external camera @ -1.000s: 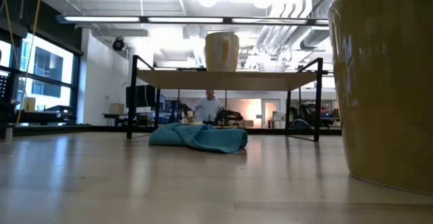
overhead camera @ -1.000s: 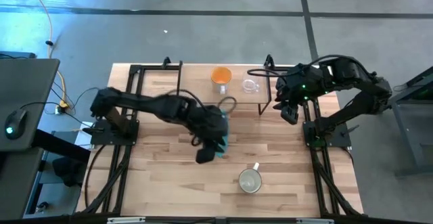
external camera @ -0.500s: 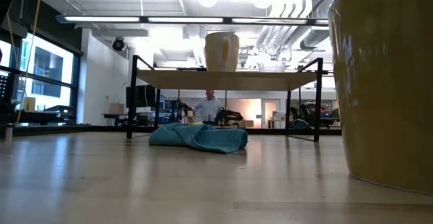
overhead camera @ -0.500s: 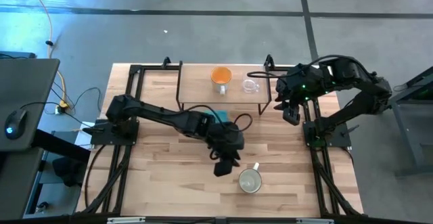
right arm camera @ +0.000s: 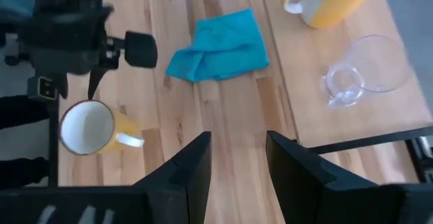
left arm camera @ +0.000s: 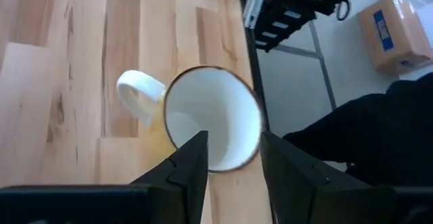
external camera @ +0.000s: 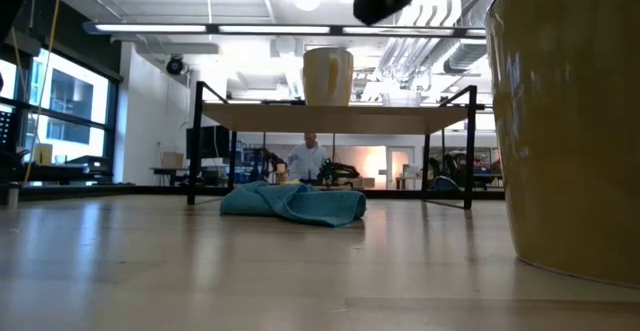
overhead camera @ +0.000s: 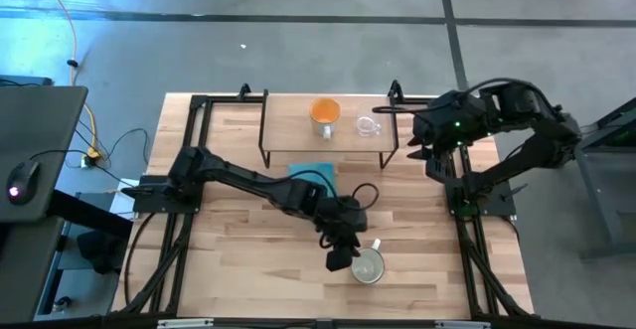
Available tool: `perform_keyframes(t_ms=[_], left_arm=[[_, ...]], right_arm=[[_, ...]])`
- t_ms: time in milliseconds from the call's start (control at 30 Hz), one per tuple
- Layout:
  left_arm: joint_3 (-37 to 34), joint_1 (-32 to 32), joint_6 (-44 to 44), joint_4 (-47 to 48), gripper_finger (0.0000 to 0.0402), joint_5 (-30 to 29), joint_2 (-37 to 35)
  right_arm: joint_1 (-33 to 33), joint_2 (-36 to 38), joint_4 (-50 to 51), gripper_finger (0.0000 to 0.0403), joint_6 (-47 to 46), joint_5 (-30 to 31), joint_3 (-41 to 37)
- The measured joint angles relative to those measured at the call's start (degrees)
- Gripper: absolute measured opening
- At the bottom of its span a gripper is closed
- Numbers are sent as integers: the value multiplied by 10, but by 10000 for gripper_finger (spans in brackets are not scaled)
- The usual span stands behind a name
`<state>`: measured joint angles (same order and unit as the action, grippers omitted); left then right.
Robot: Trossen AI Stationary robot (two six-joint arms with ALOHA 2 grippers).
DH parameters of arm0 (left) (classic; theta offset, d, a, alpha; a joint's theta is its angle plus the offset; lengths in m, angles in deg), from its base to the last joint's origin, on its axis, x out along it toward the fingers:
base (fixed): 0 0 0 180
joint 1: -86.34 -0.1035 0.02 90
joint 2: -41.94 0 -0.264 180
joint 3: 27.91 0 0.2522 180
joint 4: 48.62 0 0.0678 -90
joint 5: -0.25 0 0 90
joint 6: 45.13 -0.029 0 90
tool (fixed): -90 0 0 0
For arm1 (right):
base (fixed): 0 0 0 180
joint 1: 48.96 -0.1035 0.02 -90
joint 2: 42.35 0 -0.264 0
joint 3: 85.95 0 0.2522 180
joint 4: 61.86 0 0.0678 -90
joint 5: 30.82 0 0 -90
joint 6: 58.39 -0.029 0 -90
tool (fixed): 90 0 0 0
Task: Stack small to large cups/mugs on shelf
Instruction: Put the white mug on the shelf
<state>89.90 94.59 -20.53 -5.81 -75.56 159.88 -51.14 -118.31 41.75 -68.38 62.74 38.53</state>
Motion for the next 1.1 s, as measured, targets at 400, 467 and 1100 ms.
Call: perform_keyframes(t_ms=[400,467,1100], left_arm=[[1,4,27,-30,124,-47,28],[0,5,28,-25,124,-56,32],[-1,20,61,-1,124,-89,65]], right_arm=[[0,27,-1,133,-3,9,0],[0,29,-1,133,-3,9,0],[0,32,-1,133,-5,9,0]])
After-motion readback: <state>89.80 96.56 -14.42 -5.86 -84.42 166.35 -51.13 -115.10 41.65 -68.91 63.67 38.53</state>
